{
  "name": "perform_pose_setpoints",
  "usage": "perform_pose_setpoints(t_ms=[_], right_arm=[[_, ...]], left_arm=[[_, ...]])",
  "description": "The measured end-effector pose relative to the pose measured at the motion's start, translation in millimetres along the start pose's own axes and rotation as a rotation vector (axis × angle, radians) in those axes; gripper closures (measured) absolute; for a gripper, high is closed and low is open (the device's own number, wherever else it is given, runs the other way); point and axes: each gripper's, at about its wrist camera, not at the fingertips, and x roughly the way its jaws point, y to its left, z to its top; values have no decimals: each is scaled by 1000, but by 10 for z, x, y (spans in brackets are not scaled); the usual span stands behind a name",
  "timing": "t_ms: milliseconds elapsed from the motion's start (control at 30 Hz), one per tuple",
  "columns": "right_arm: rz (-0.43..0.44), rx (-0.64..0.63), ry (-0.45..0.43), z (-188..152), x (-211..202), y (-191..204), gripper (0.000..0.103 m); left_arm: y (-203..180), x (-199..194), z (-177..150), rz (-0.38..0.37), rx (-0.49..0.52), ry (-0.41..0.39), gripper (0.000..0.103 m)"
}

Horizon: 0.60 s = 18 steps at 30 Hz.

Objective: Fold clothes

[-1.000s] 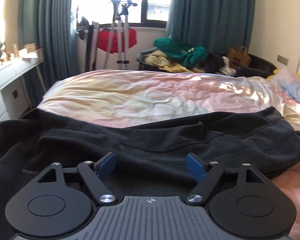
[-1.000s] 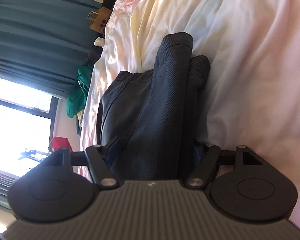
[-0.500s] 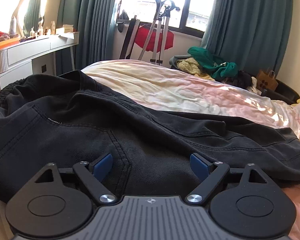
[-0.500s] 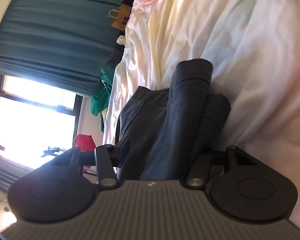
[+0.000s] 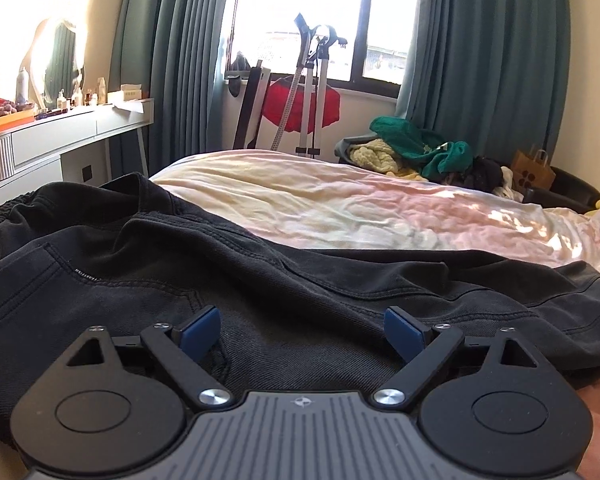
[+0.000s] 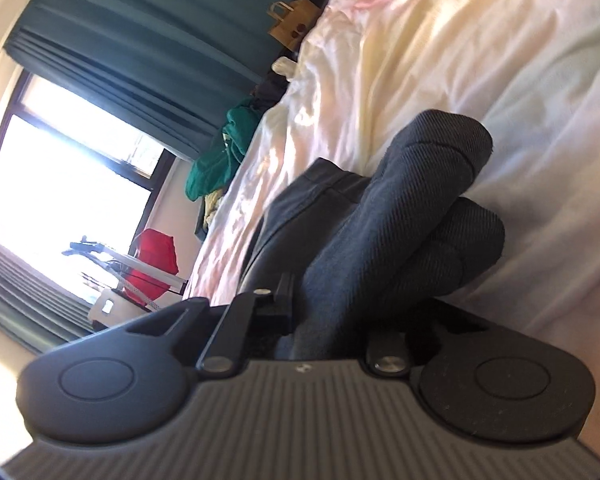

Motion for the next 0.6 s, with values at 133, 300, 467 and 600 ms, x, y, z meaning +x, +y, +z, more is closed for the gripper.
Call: perform_pose_setpoints(t_ms=[133, 300, 467, 600], right_arm=[[-20, -3, -21, 4, -26, 10, 90], [-48, -27, -28, -34, -18, 13, 91], [-72, -110, -46, -78, -56, 123, 91], [-92, -239, -91, -122, -109, 380, 91]], left_arm=[[-87, 52, 58, 11, 58, -57, 12], [-118, 306, 119, 28, 75, -26, 12], [-141, 733, 61, 65, 97, 145, 12], [-116, 880, 18, 60, 119, 197, 8]])
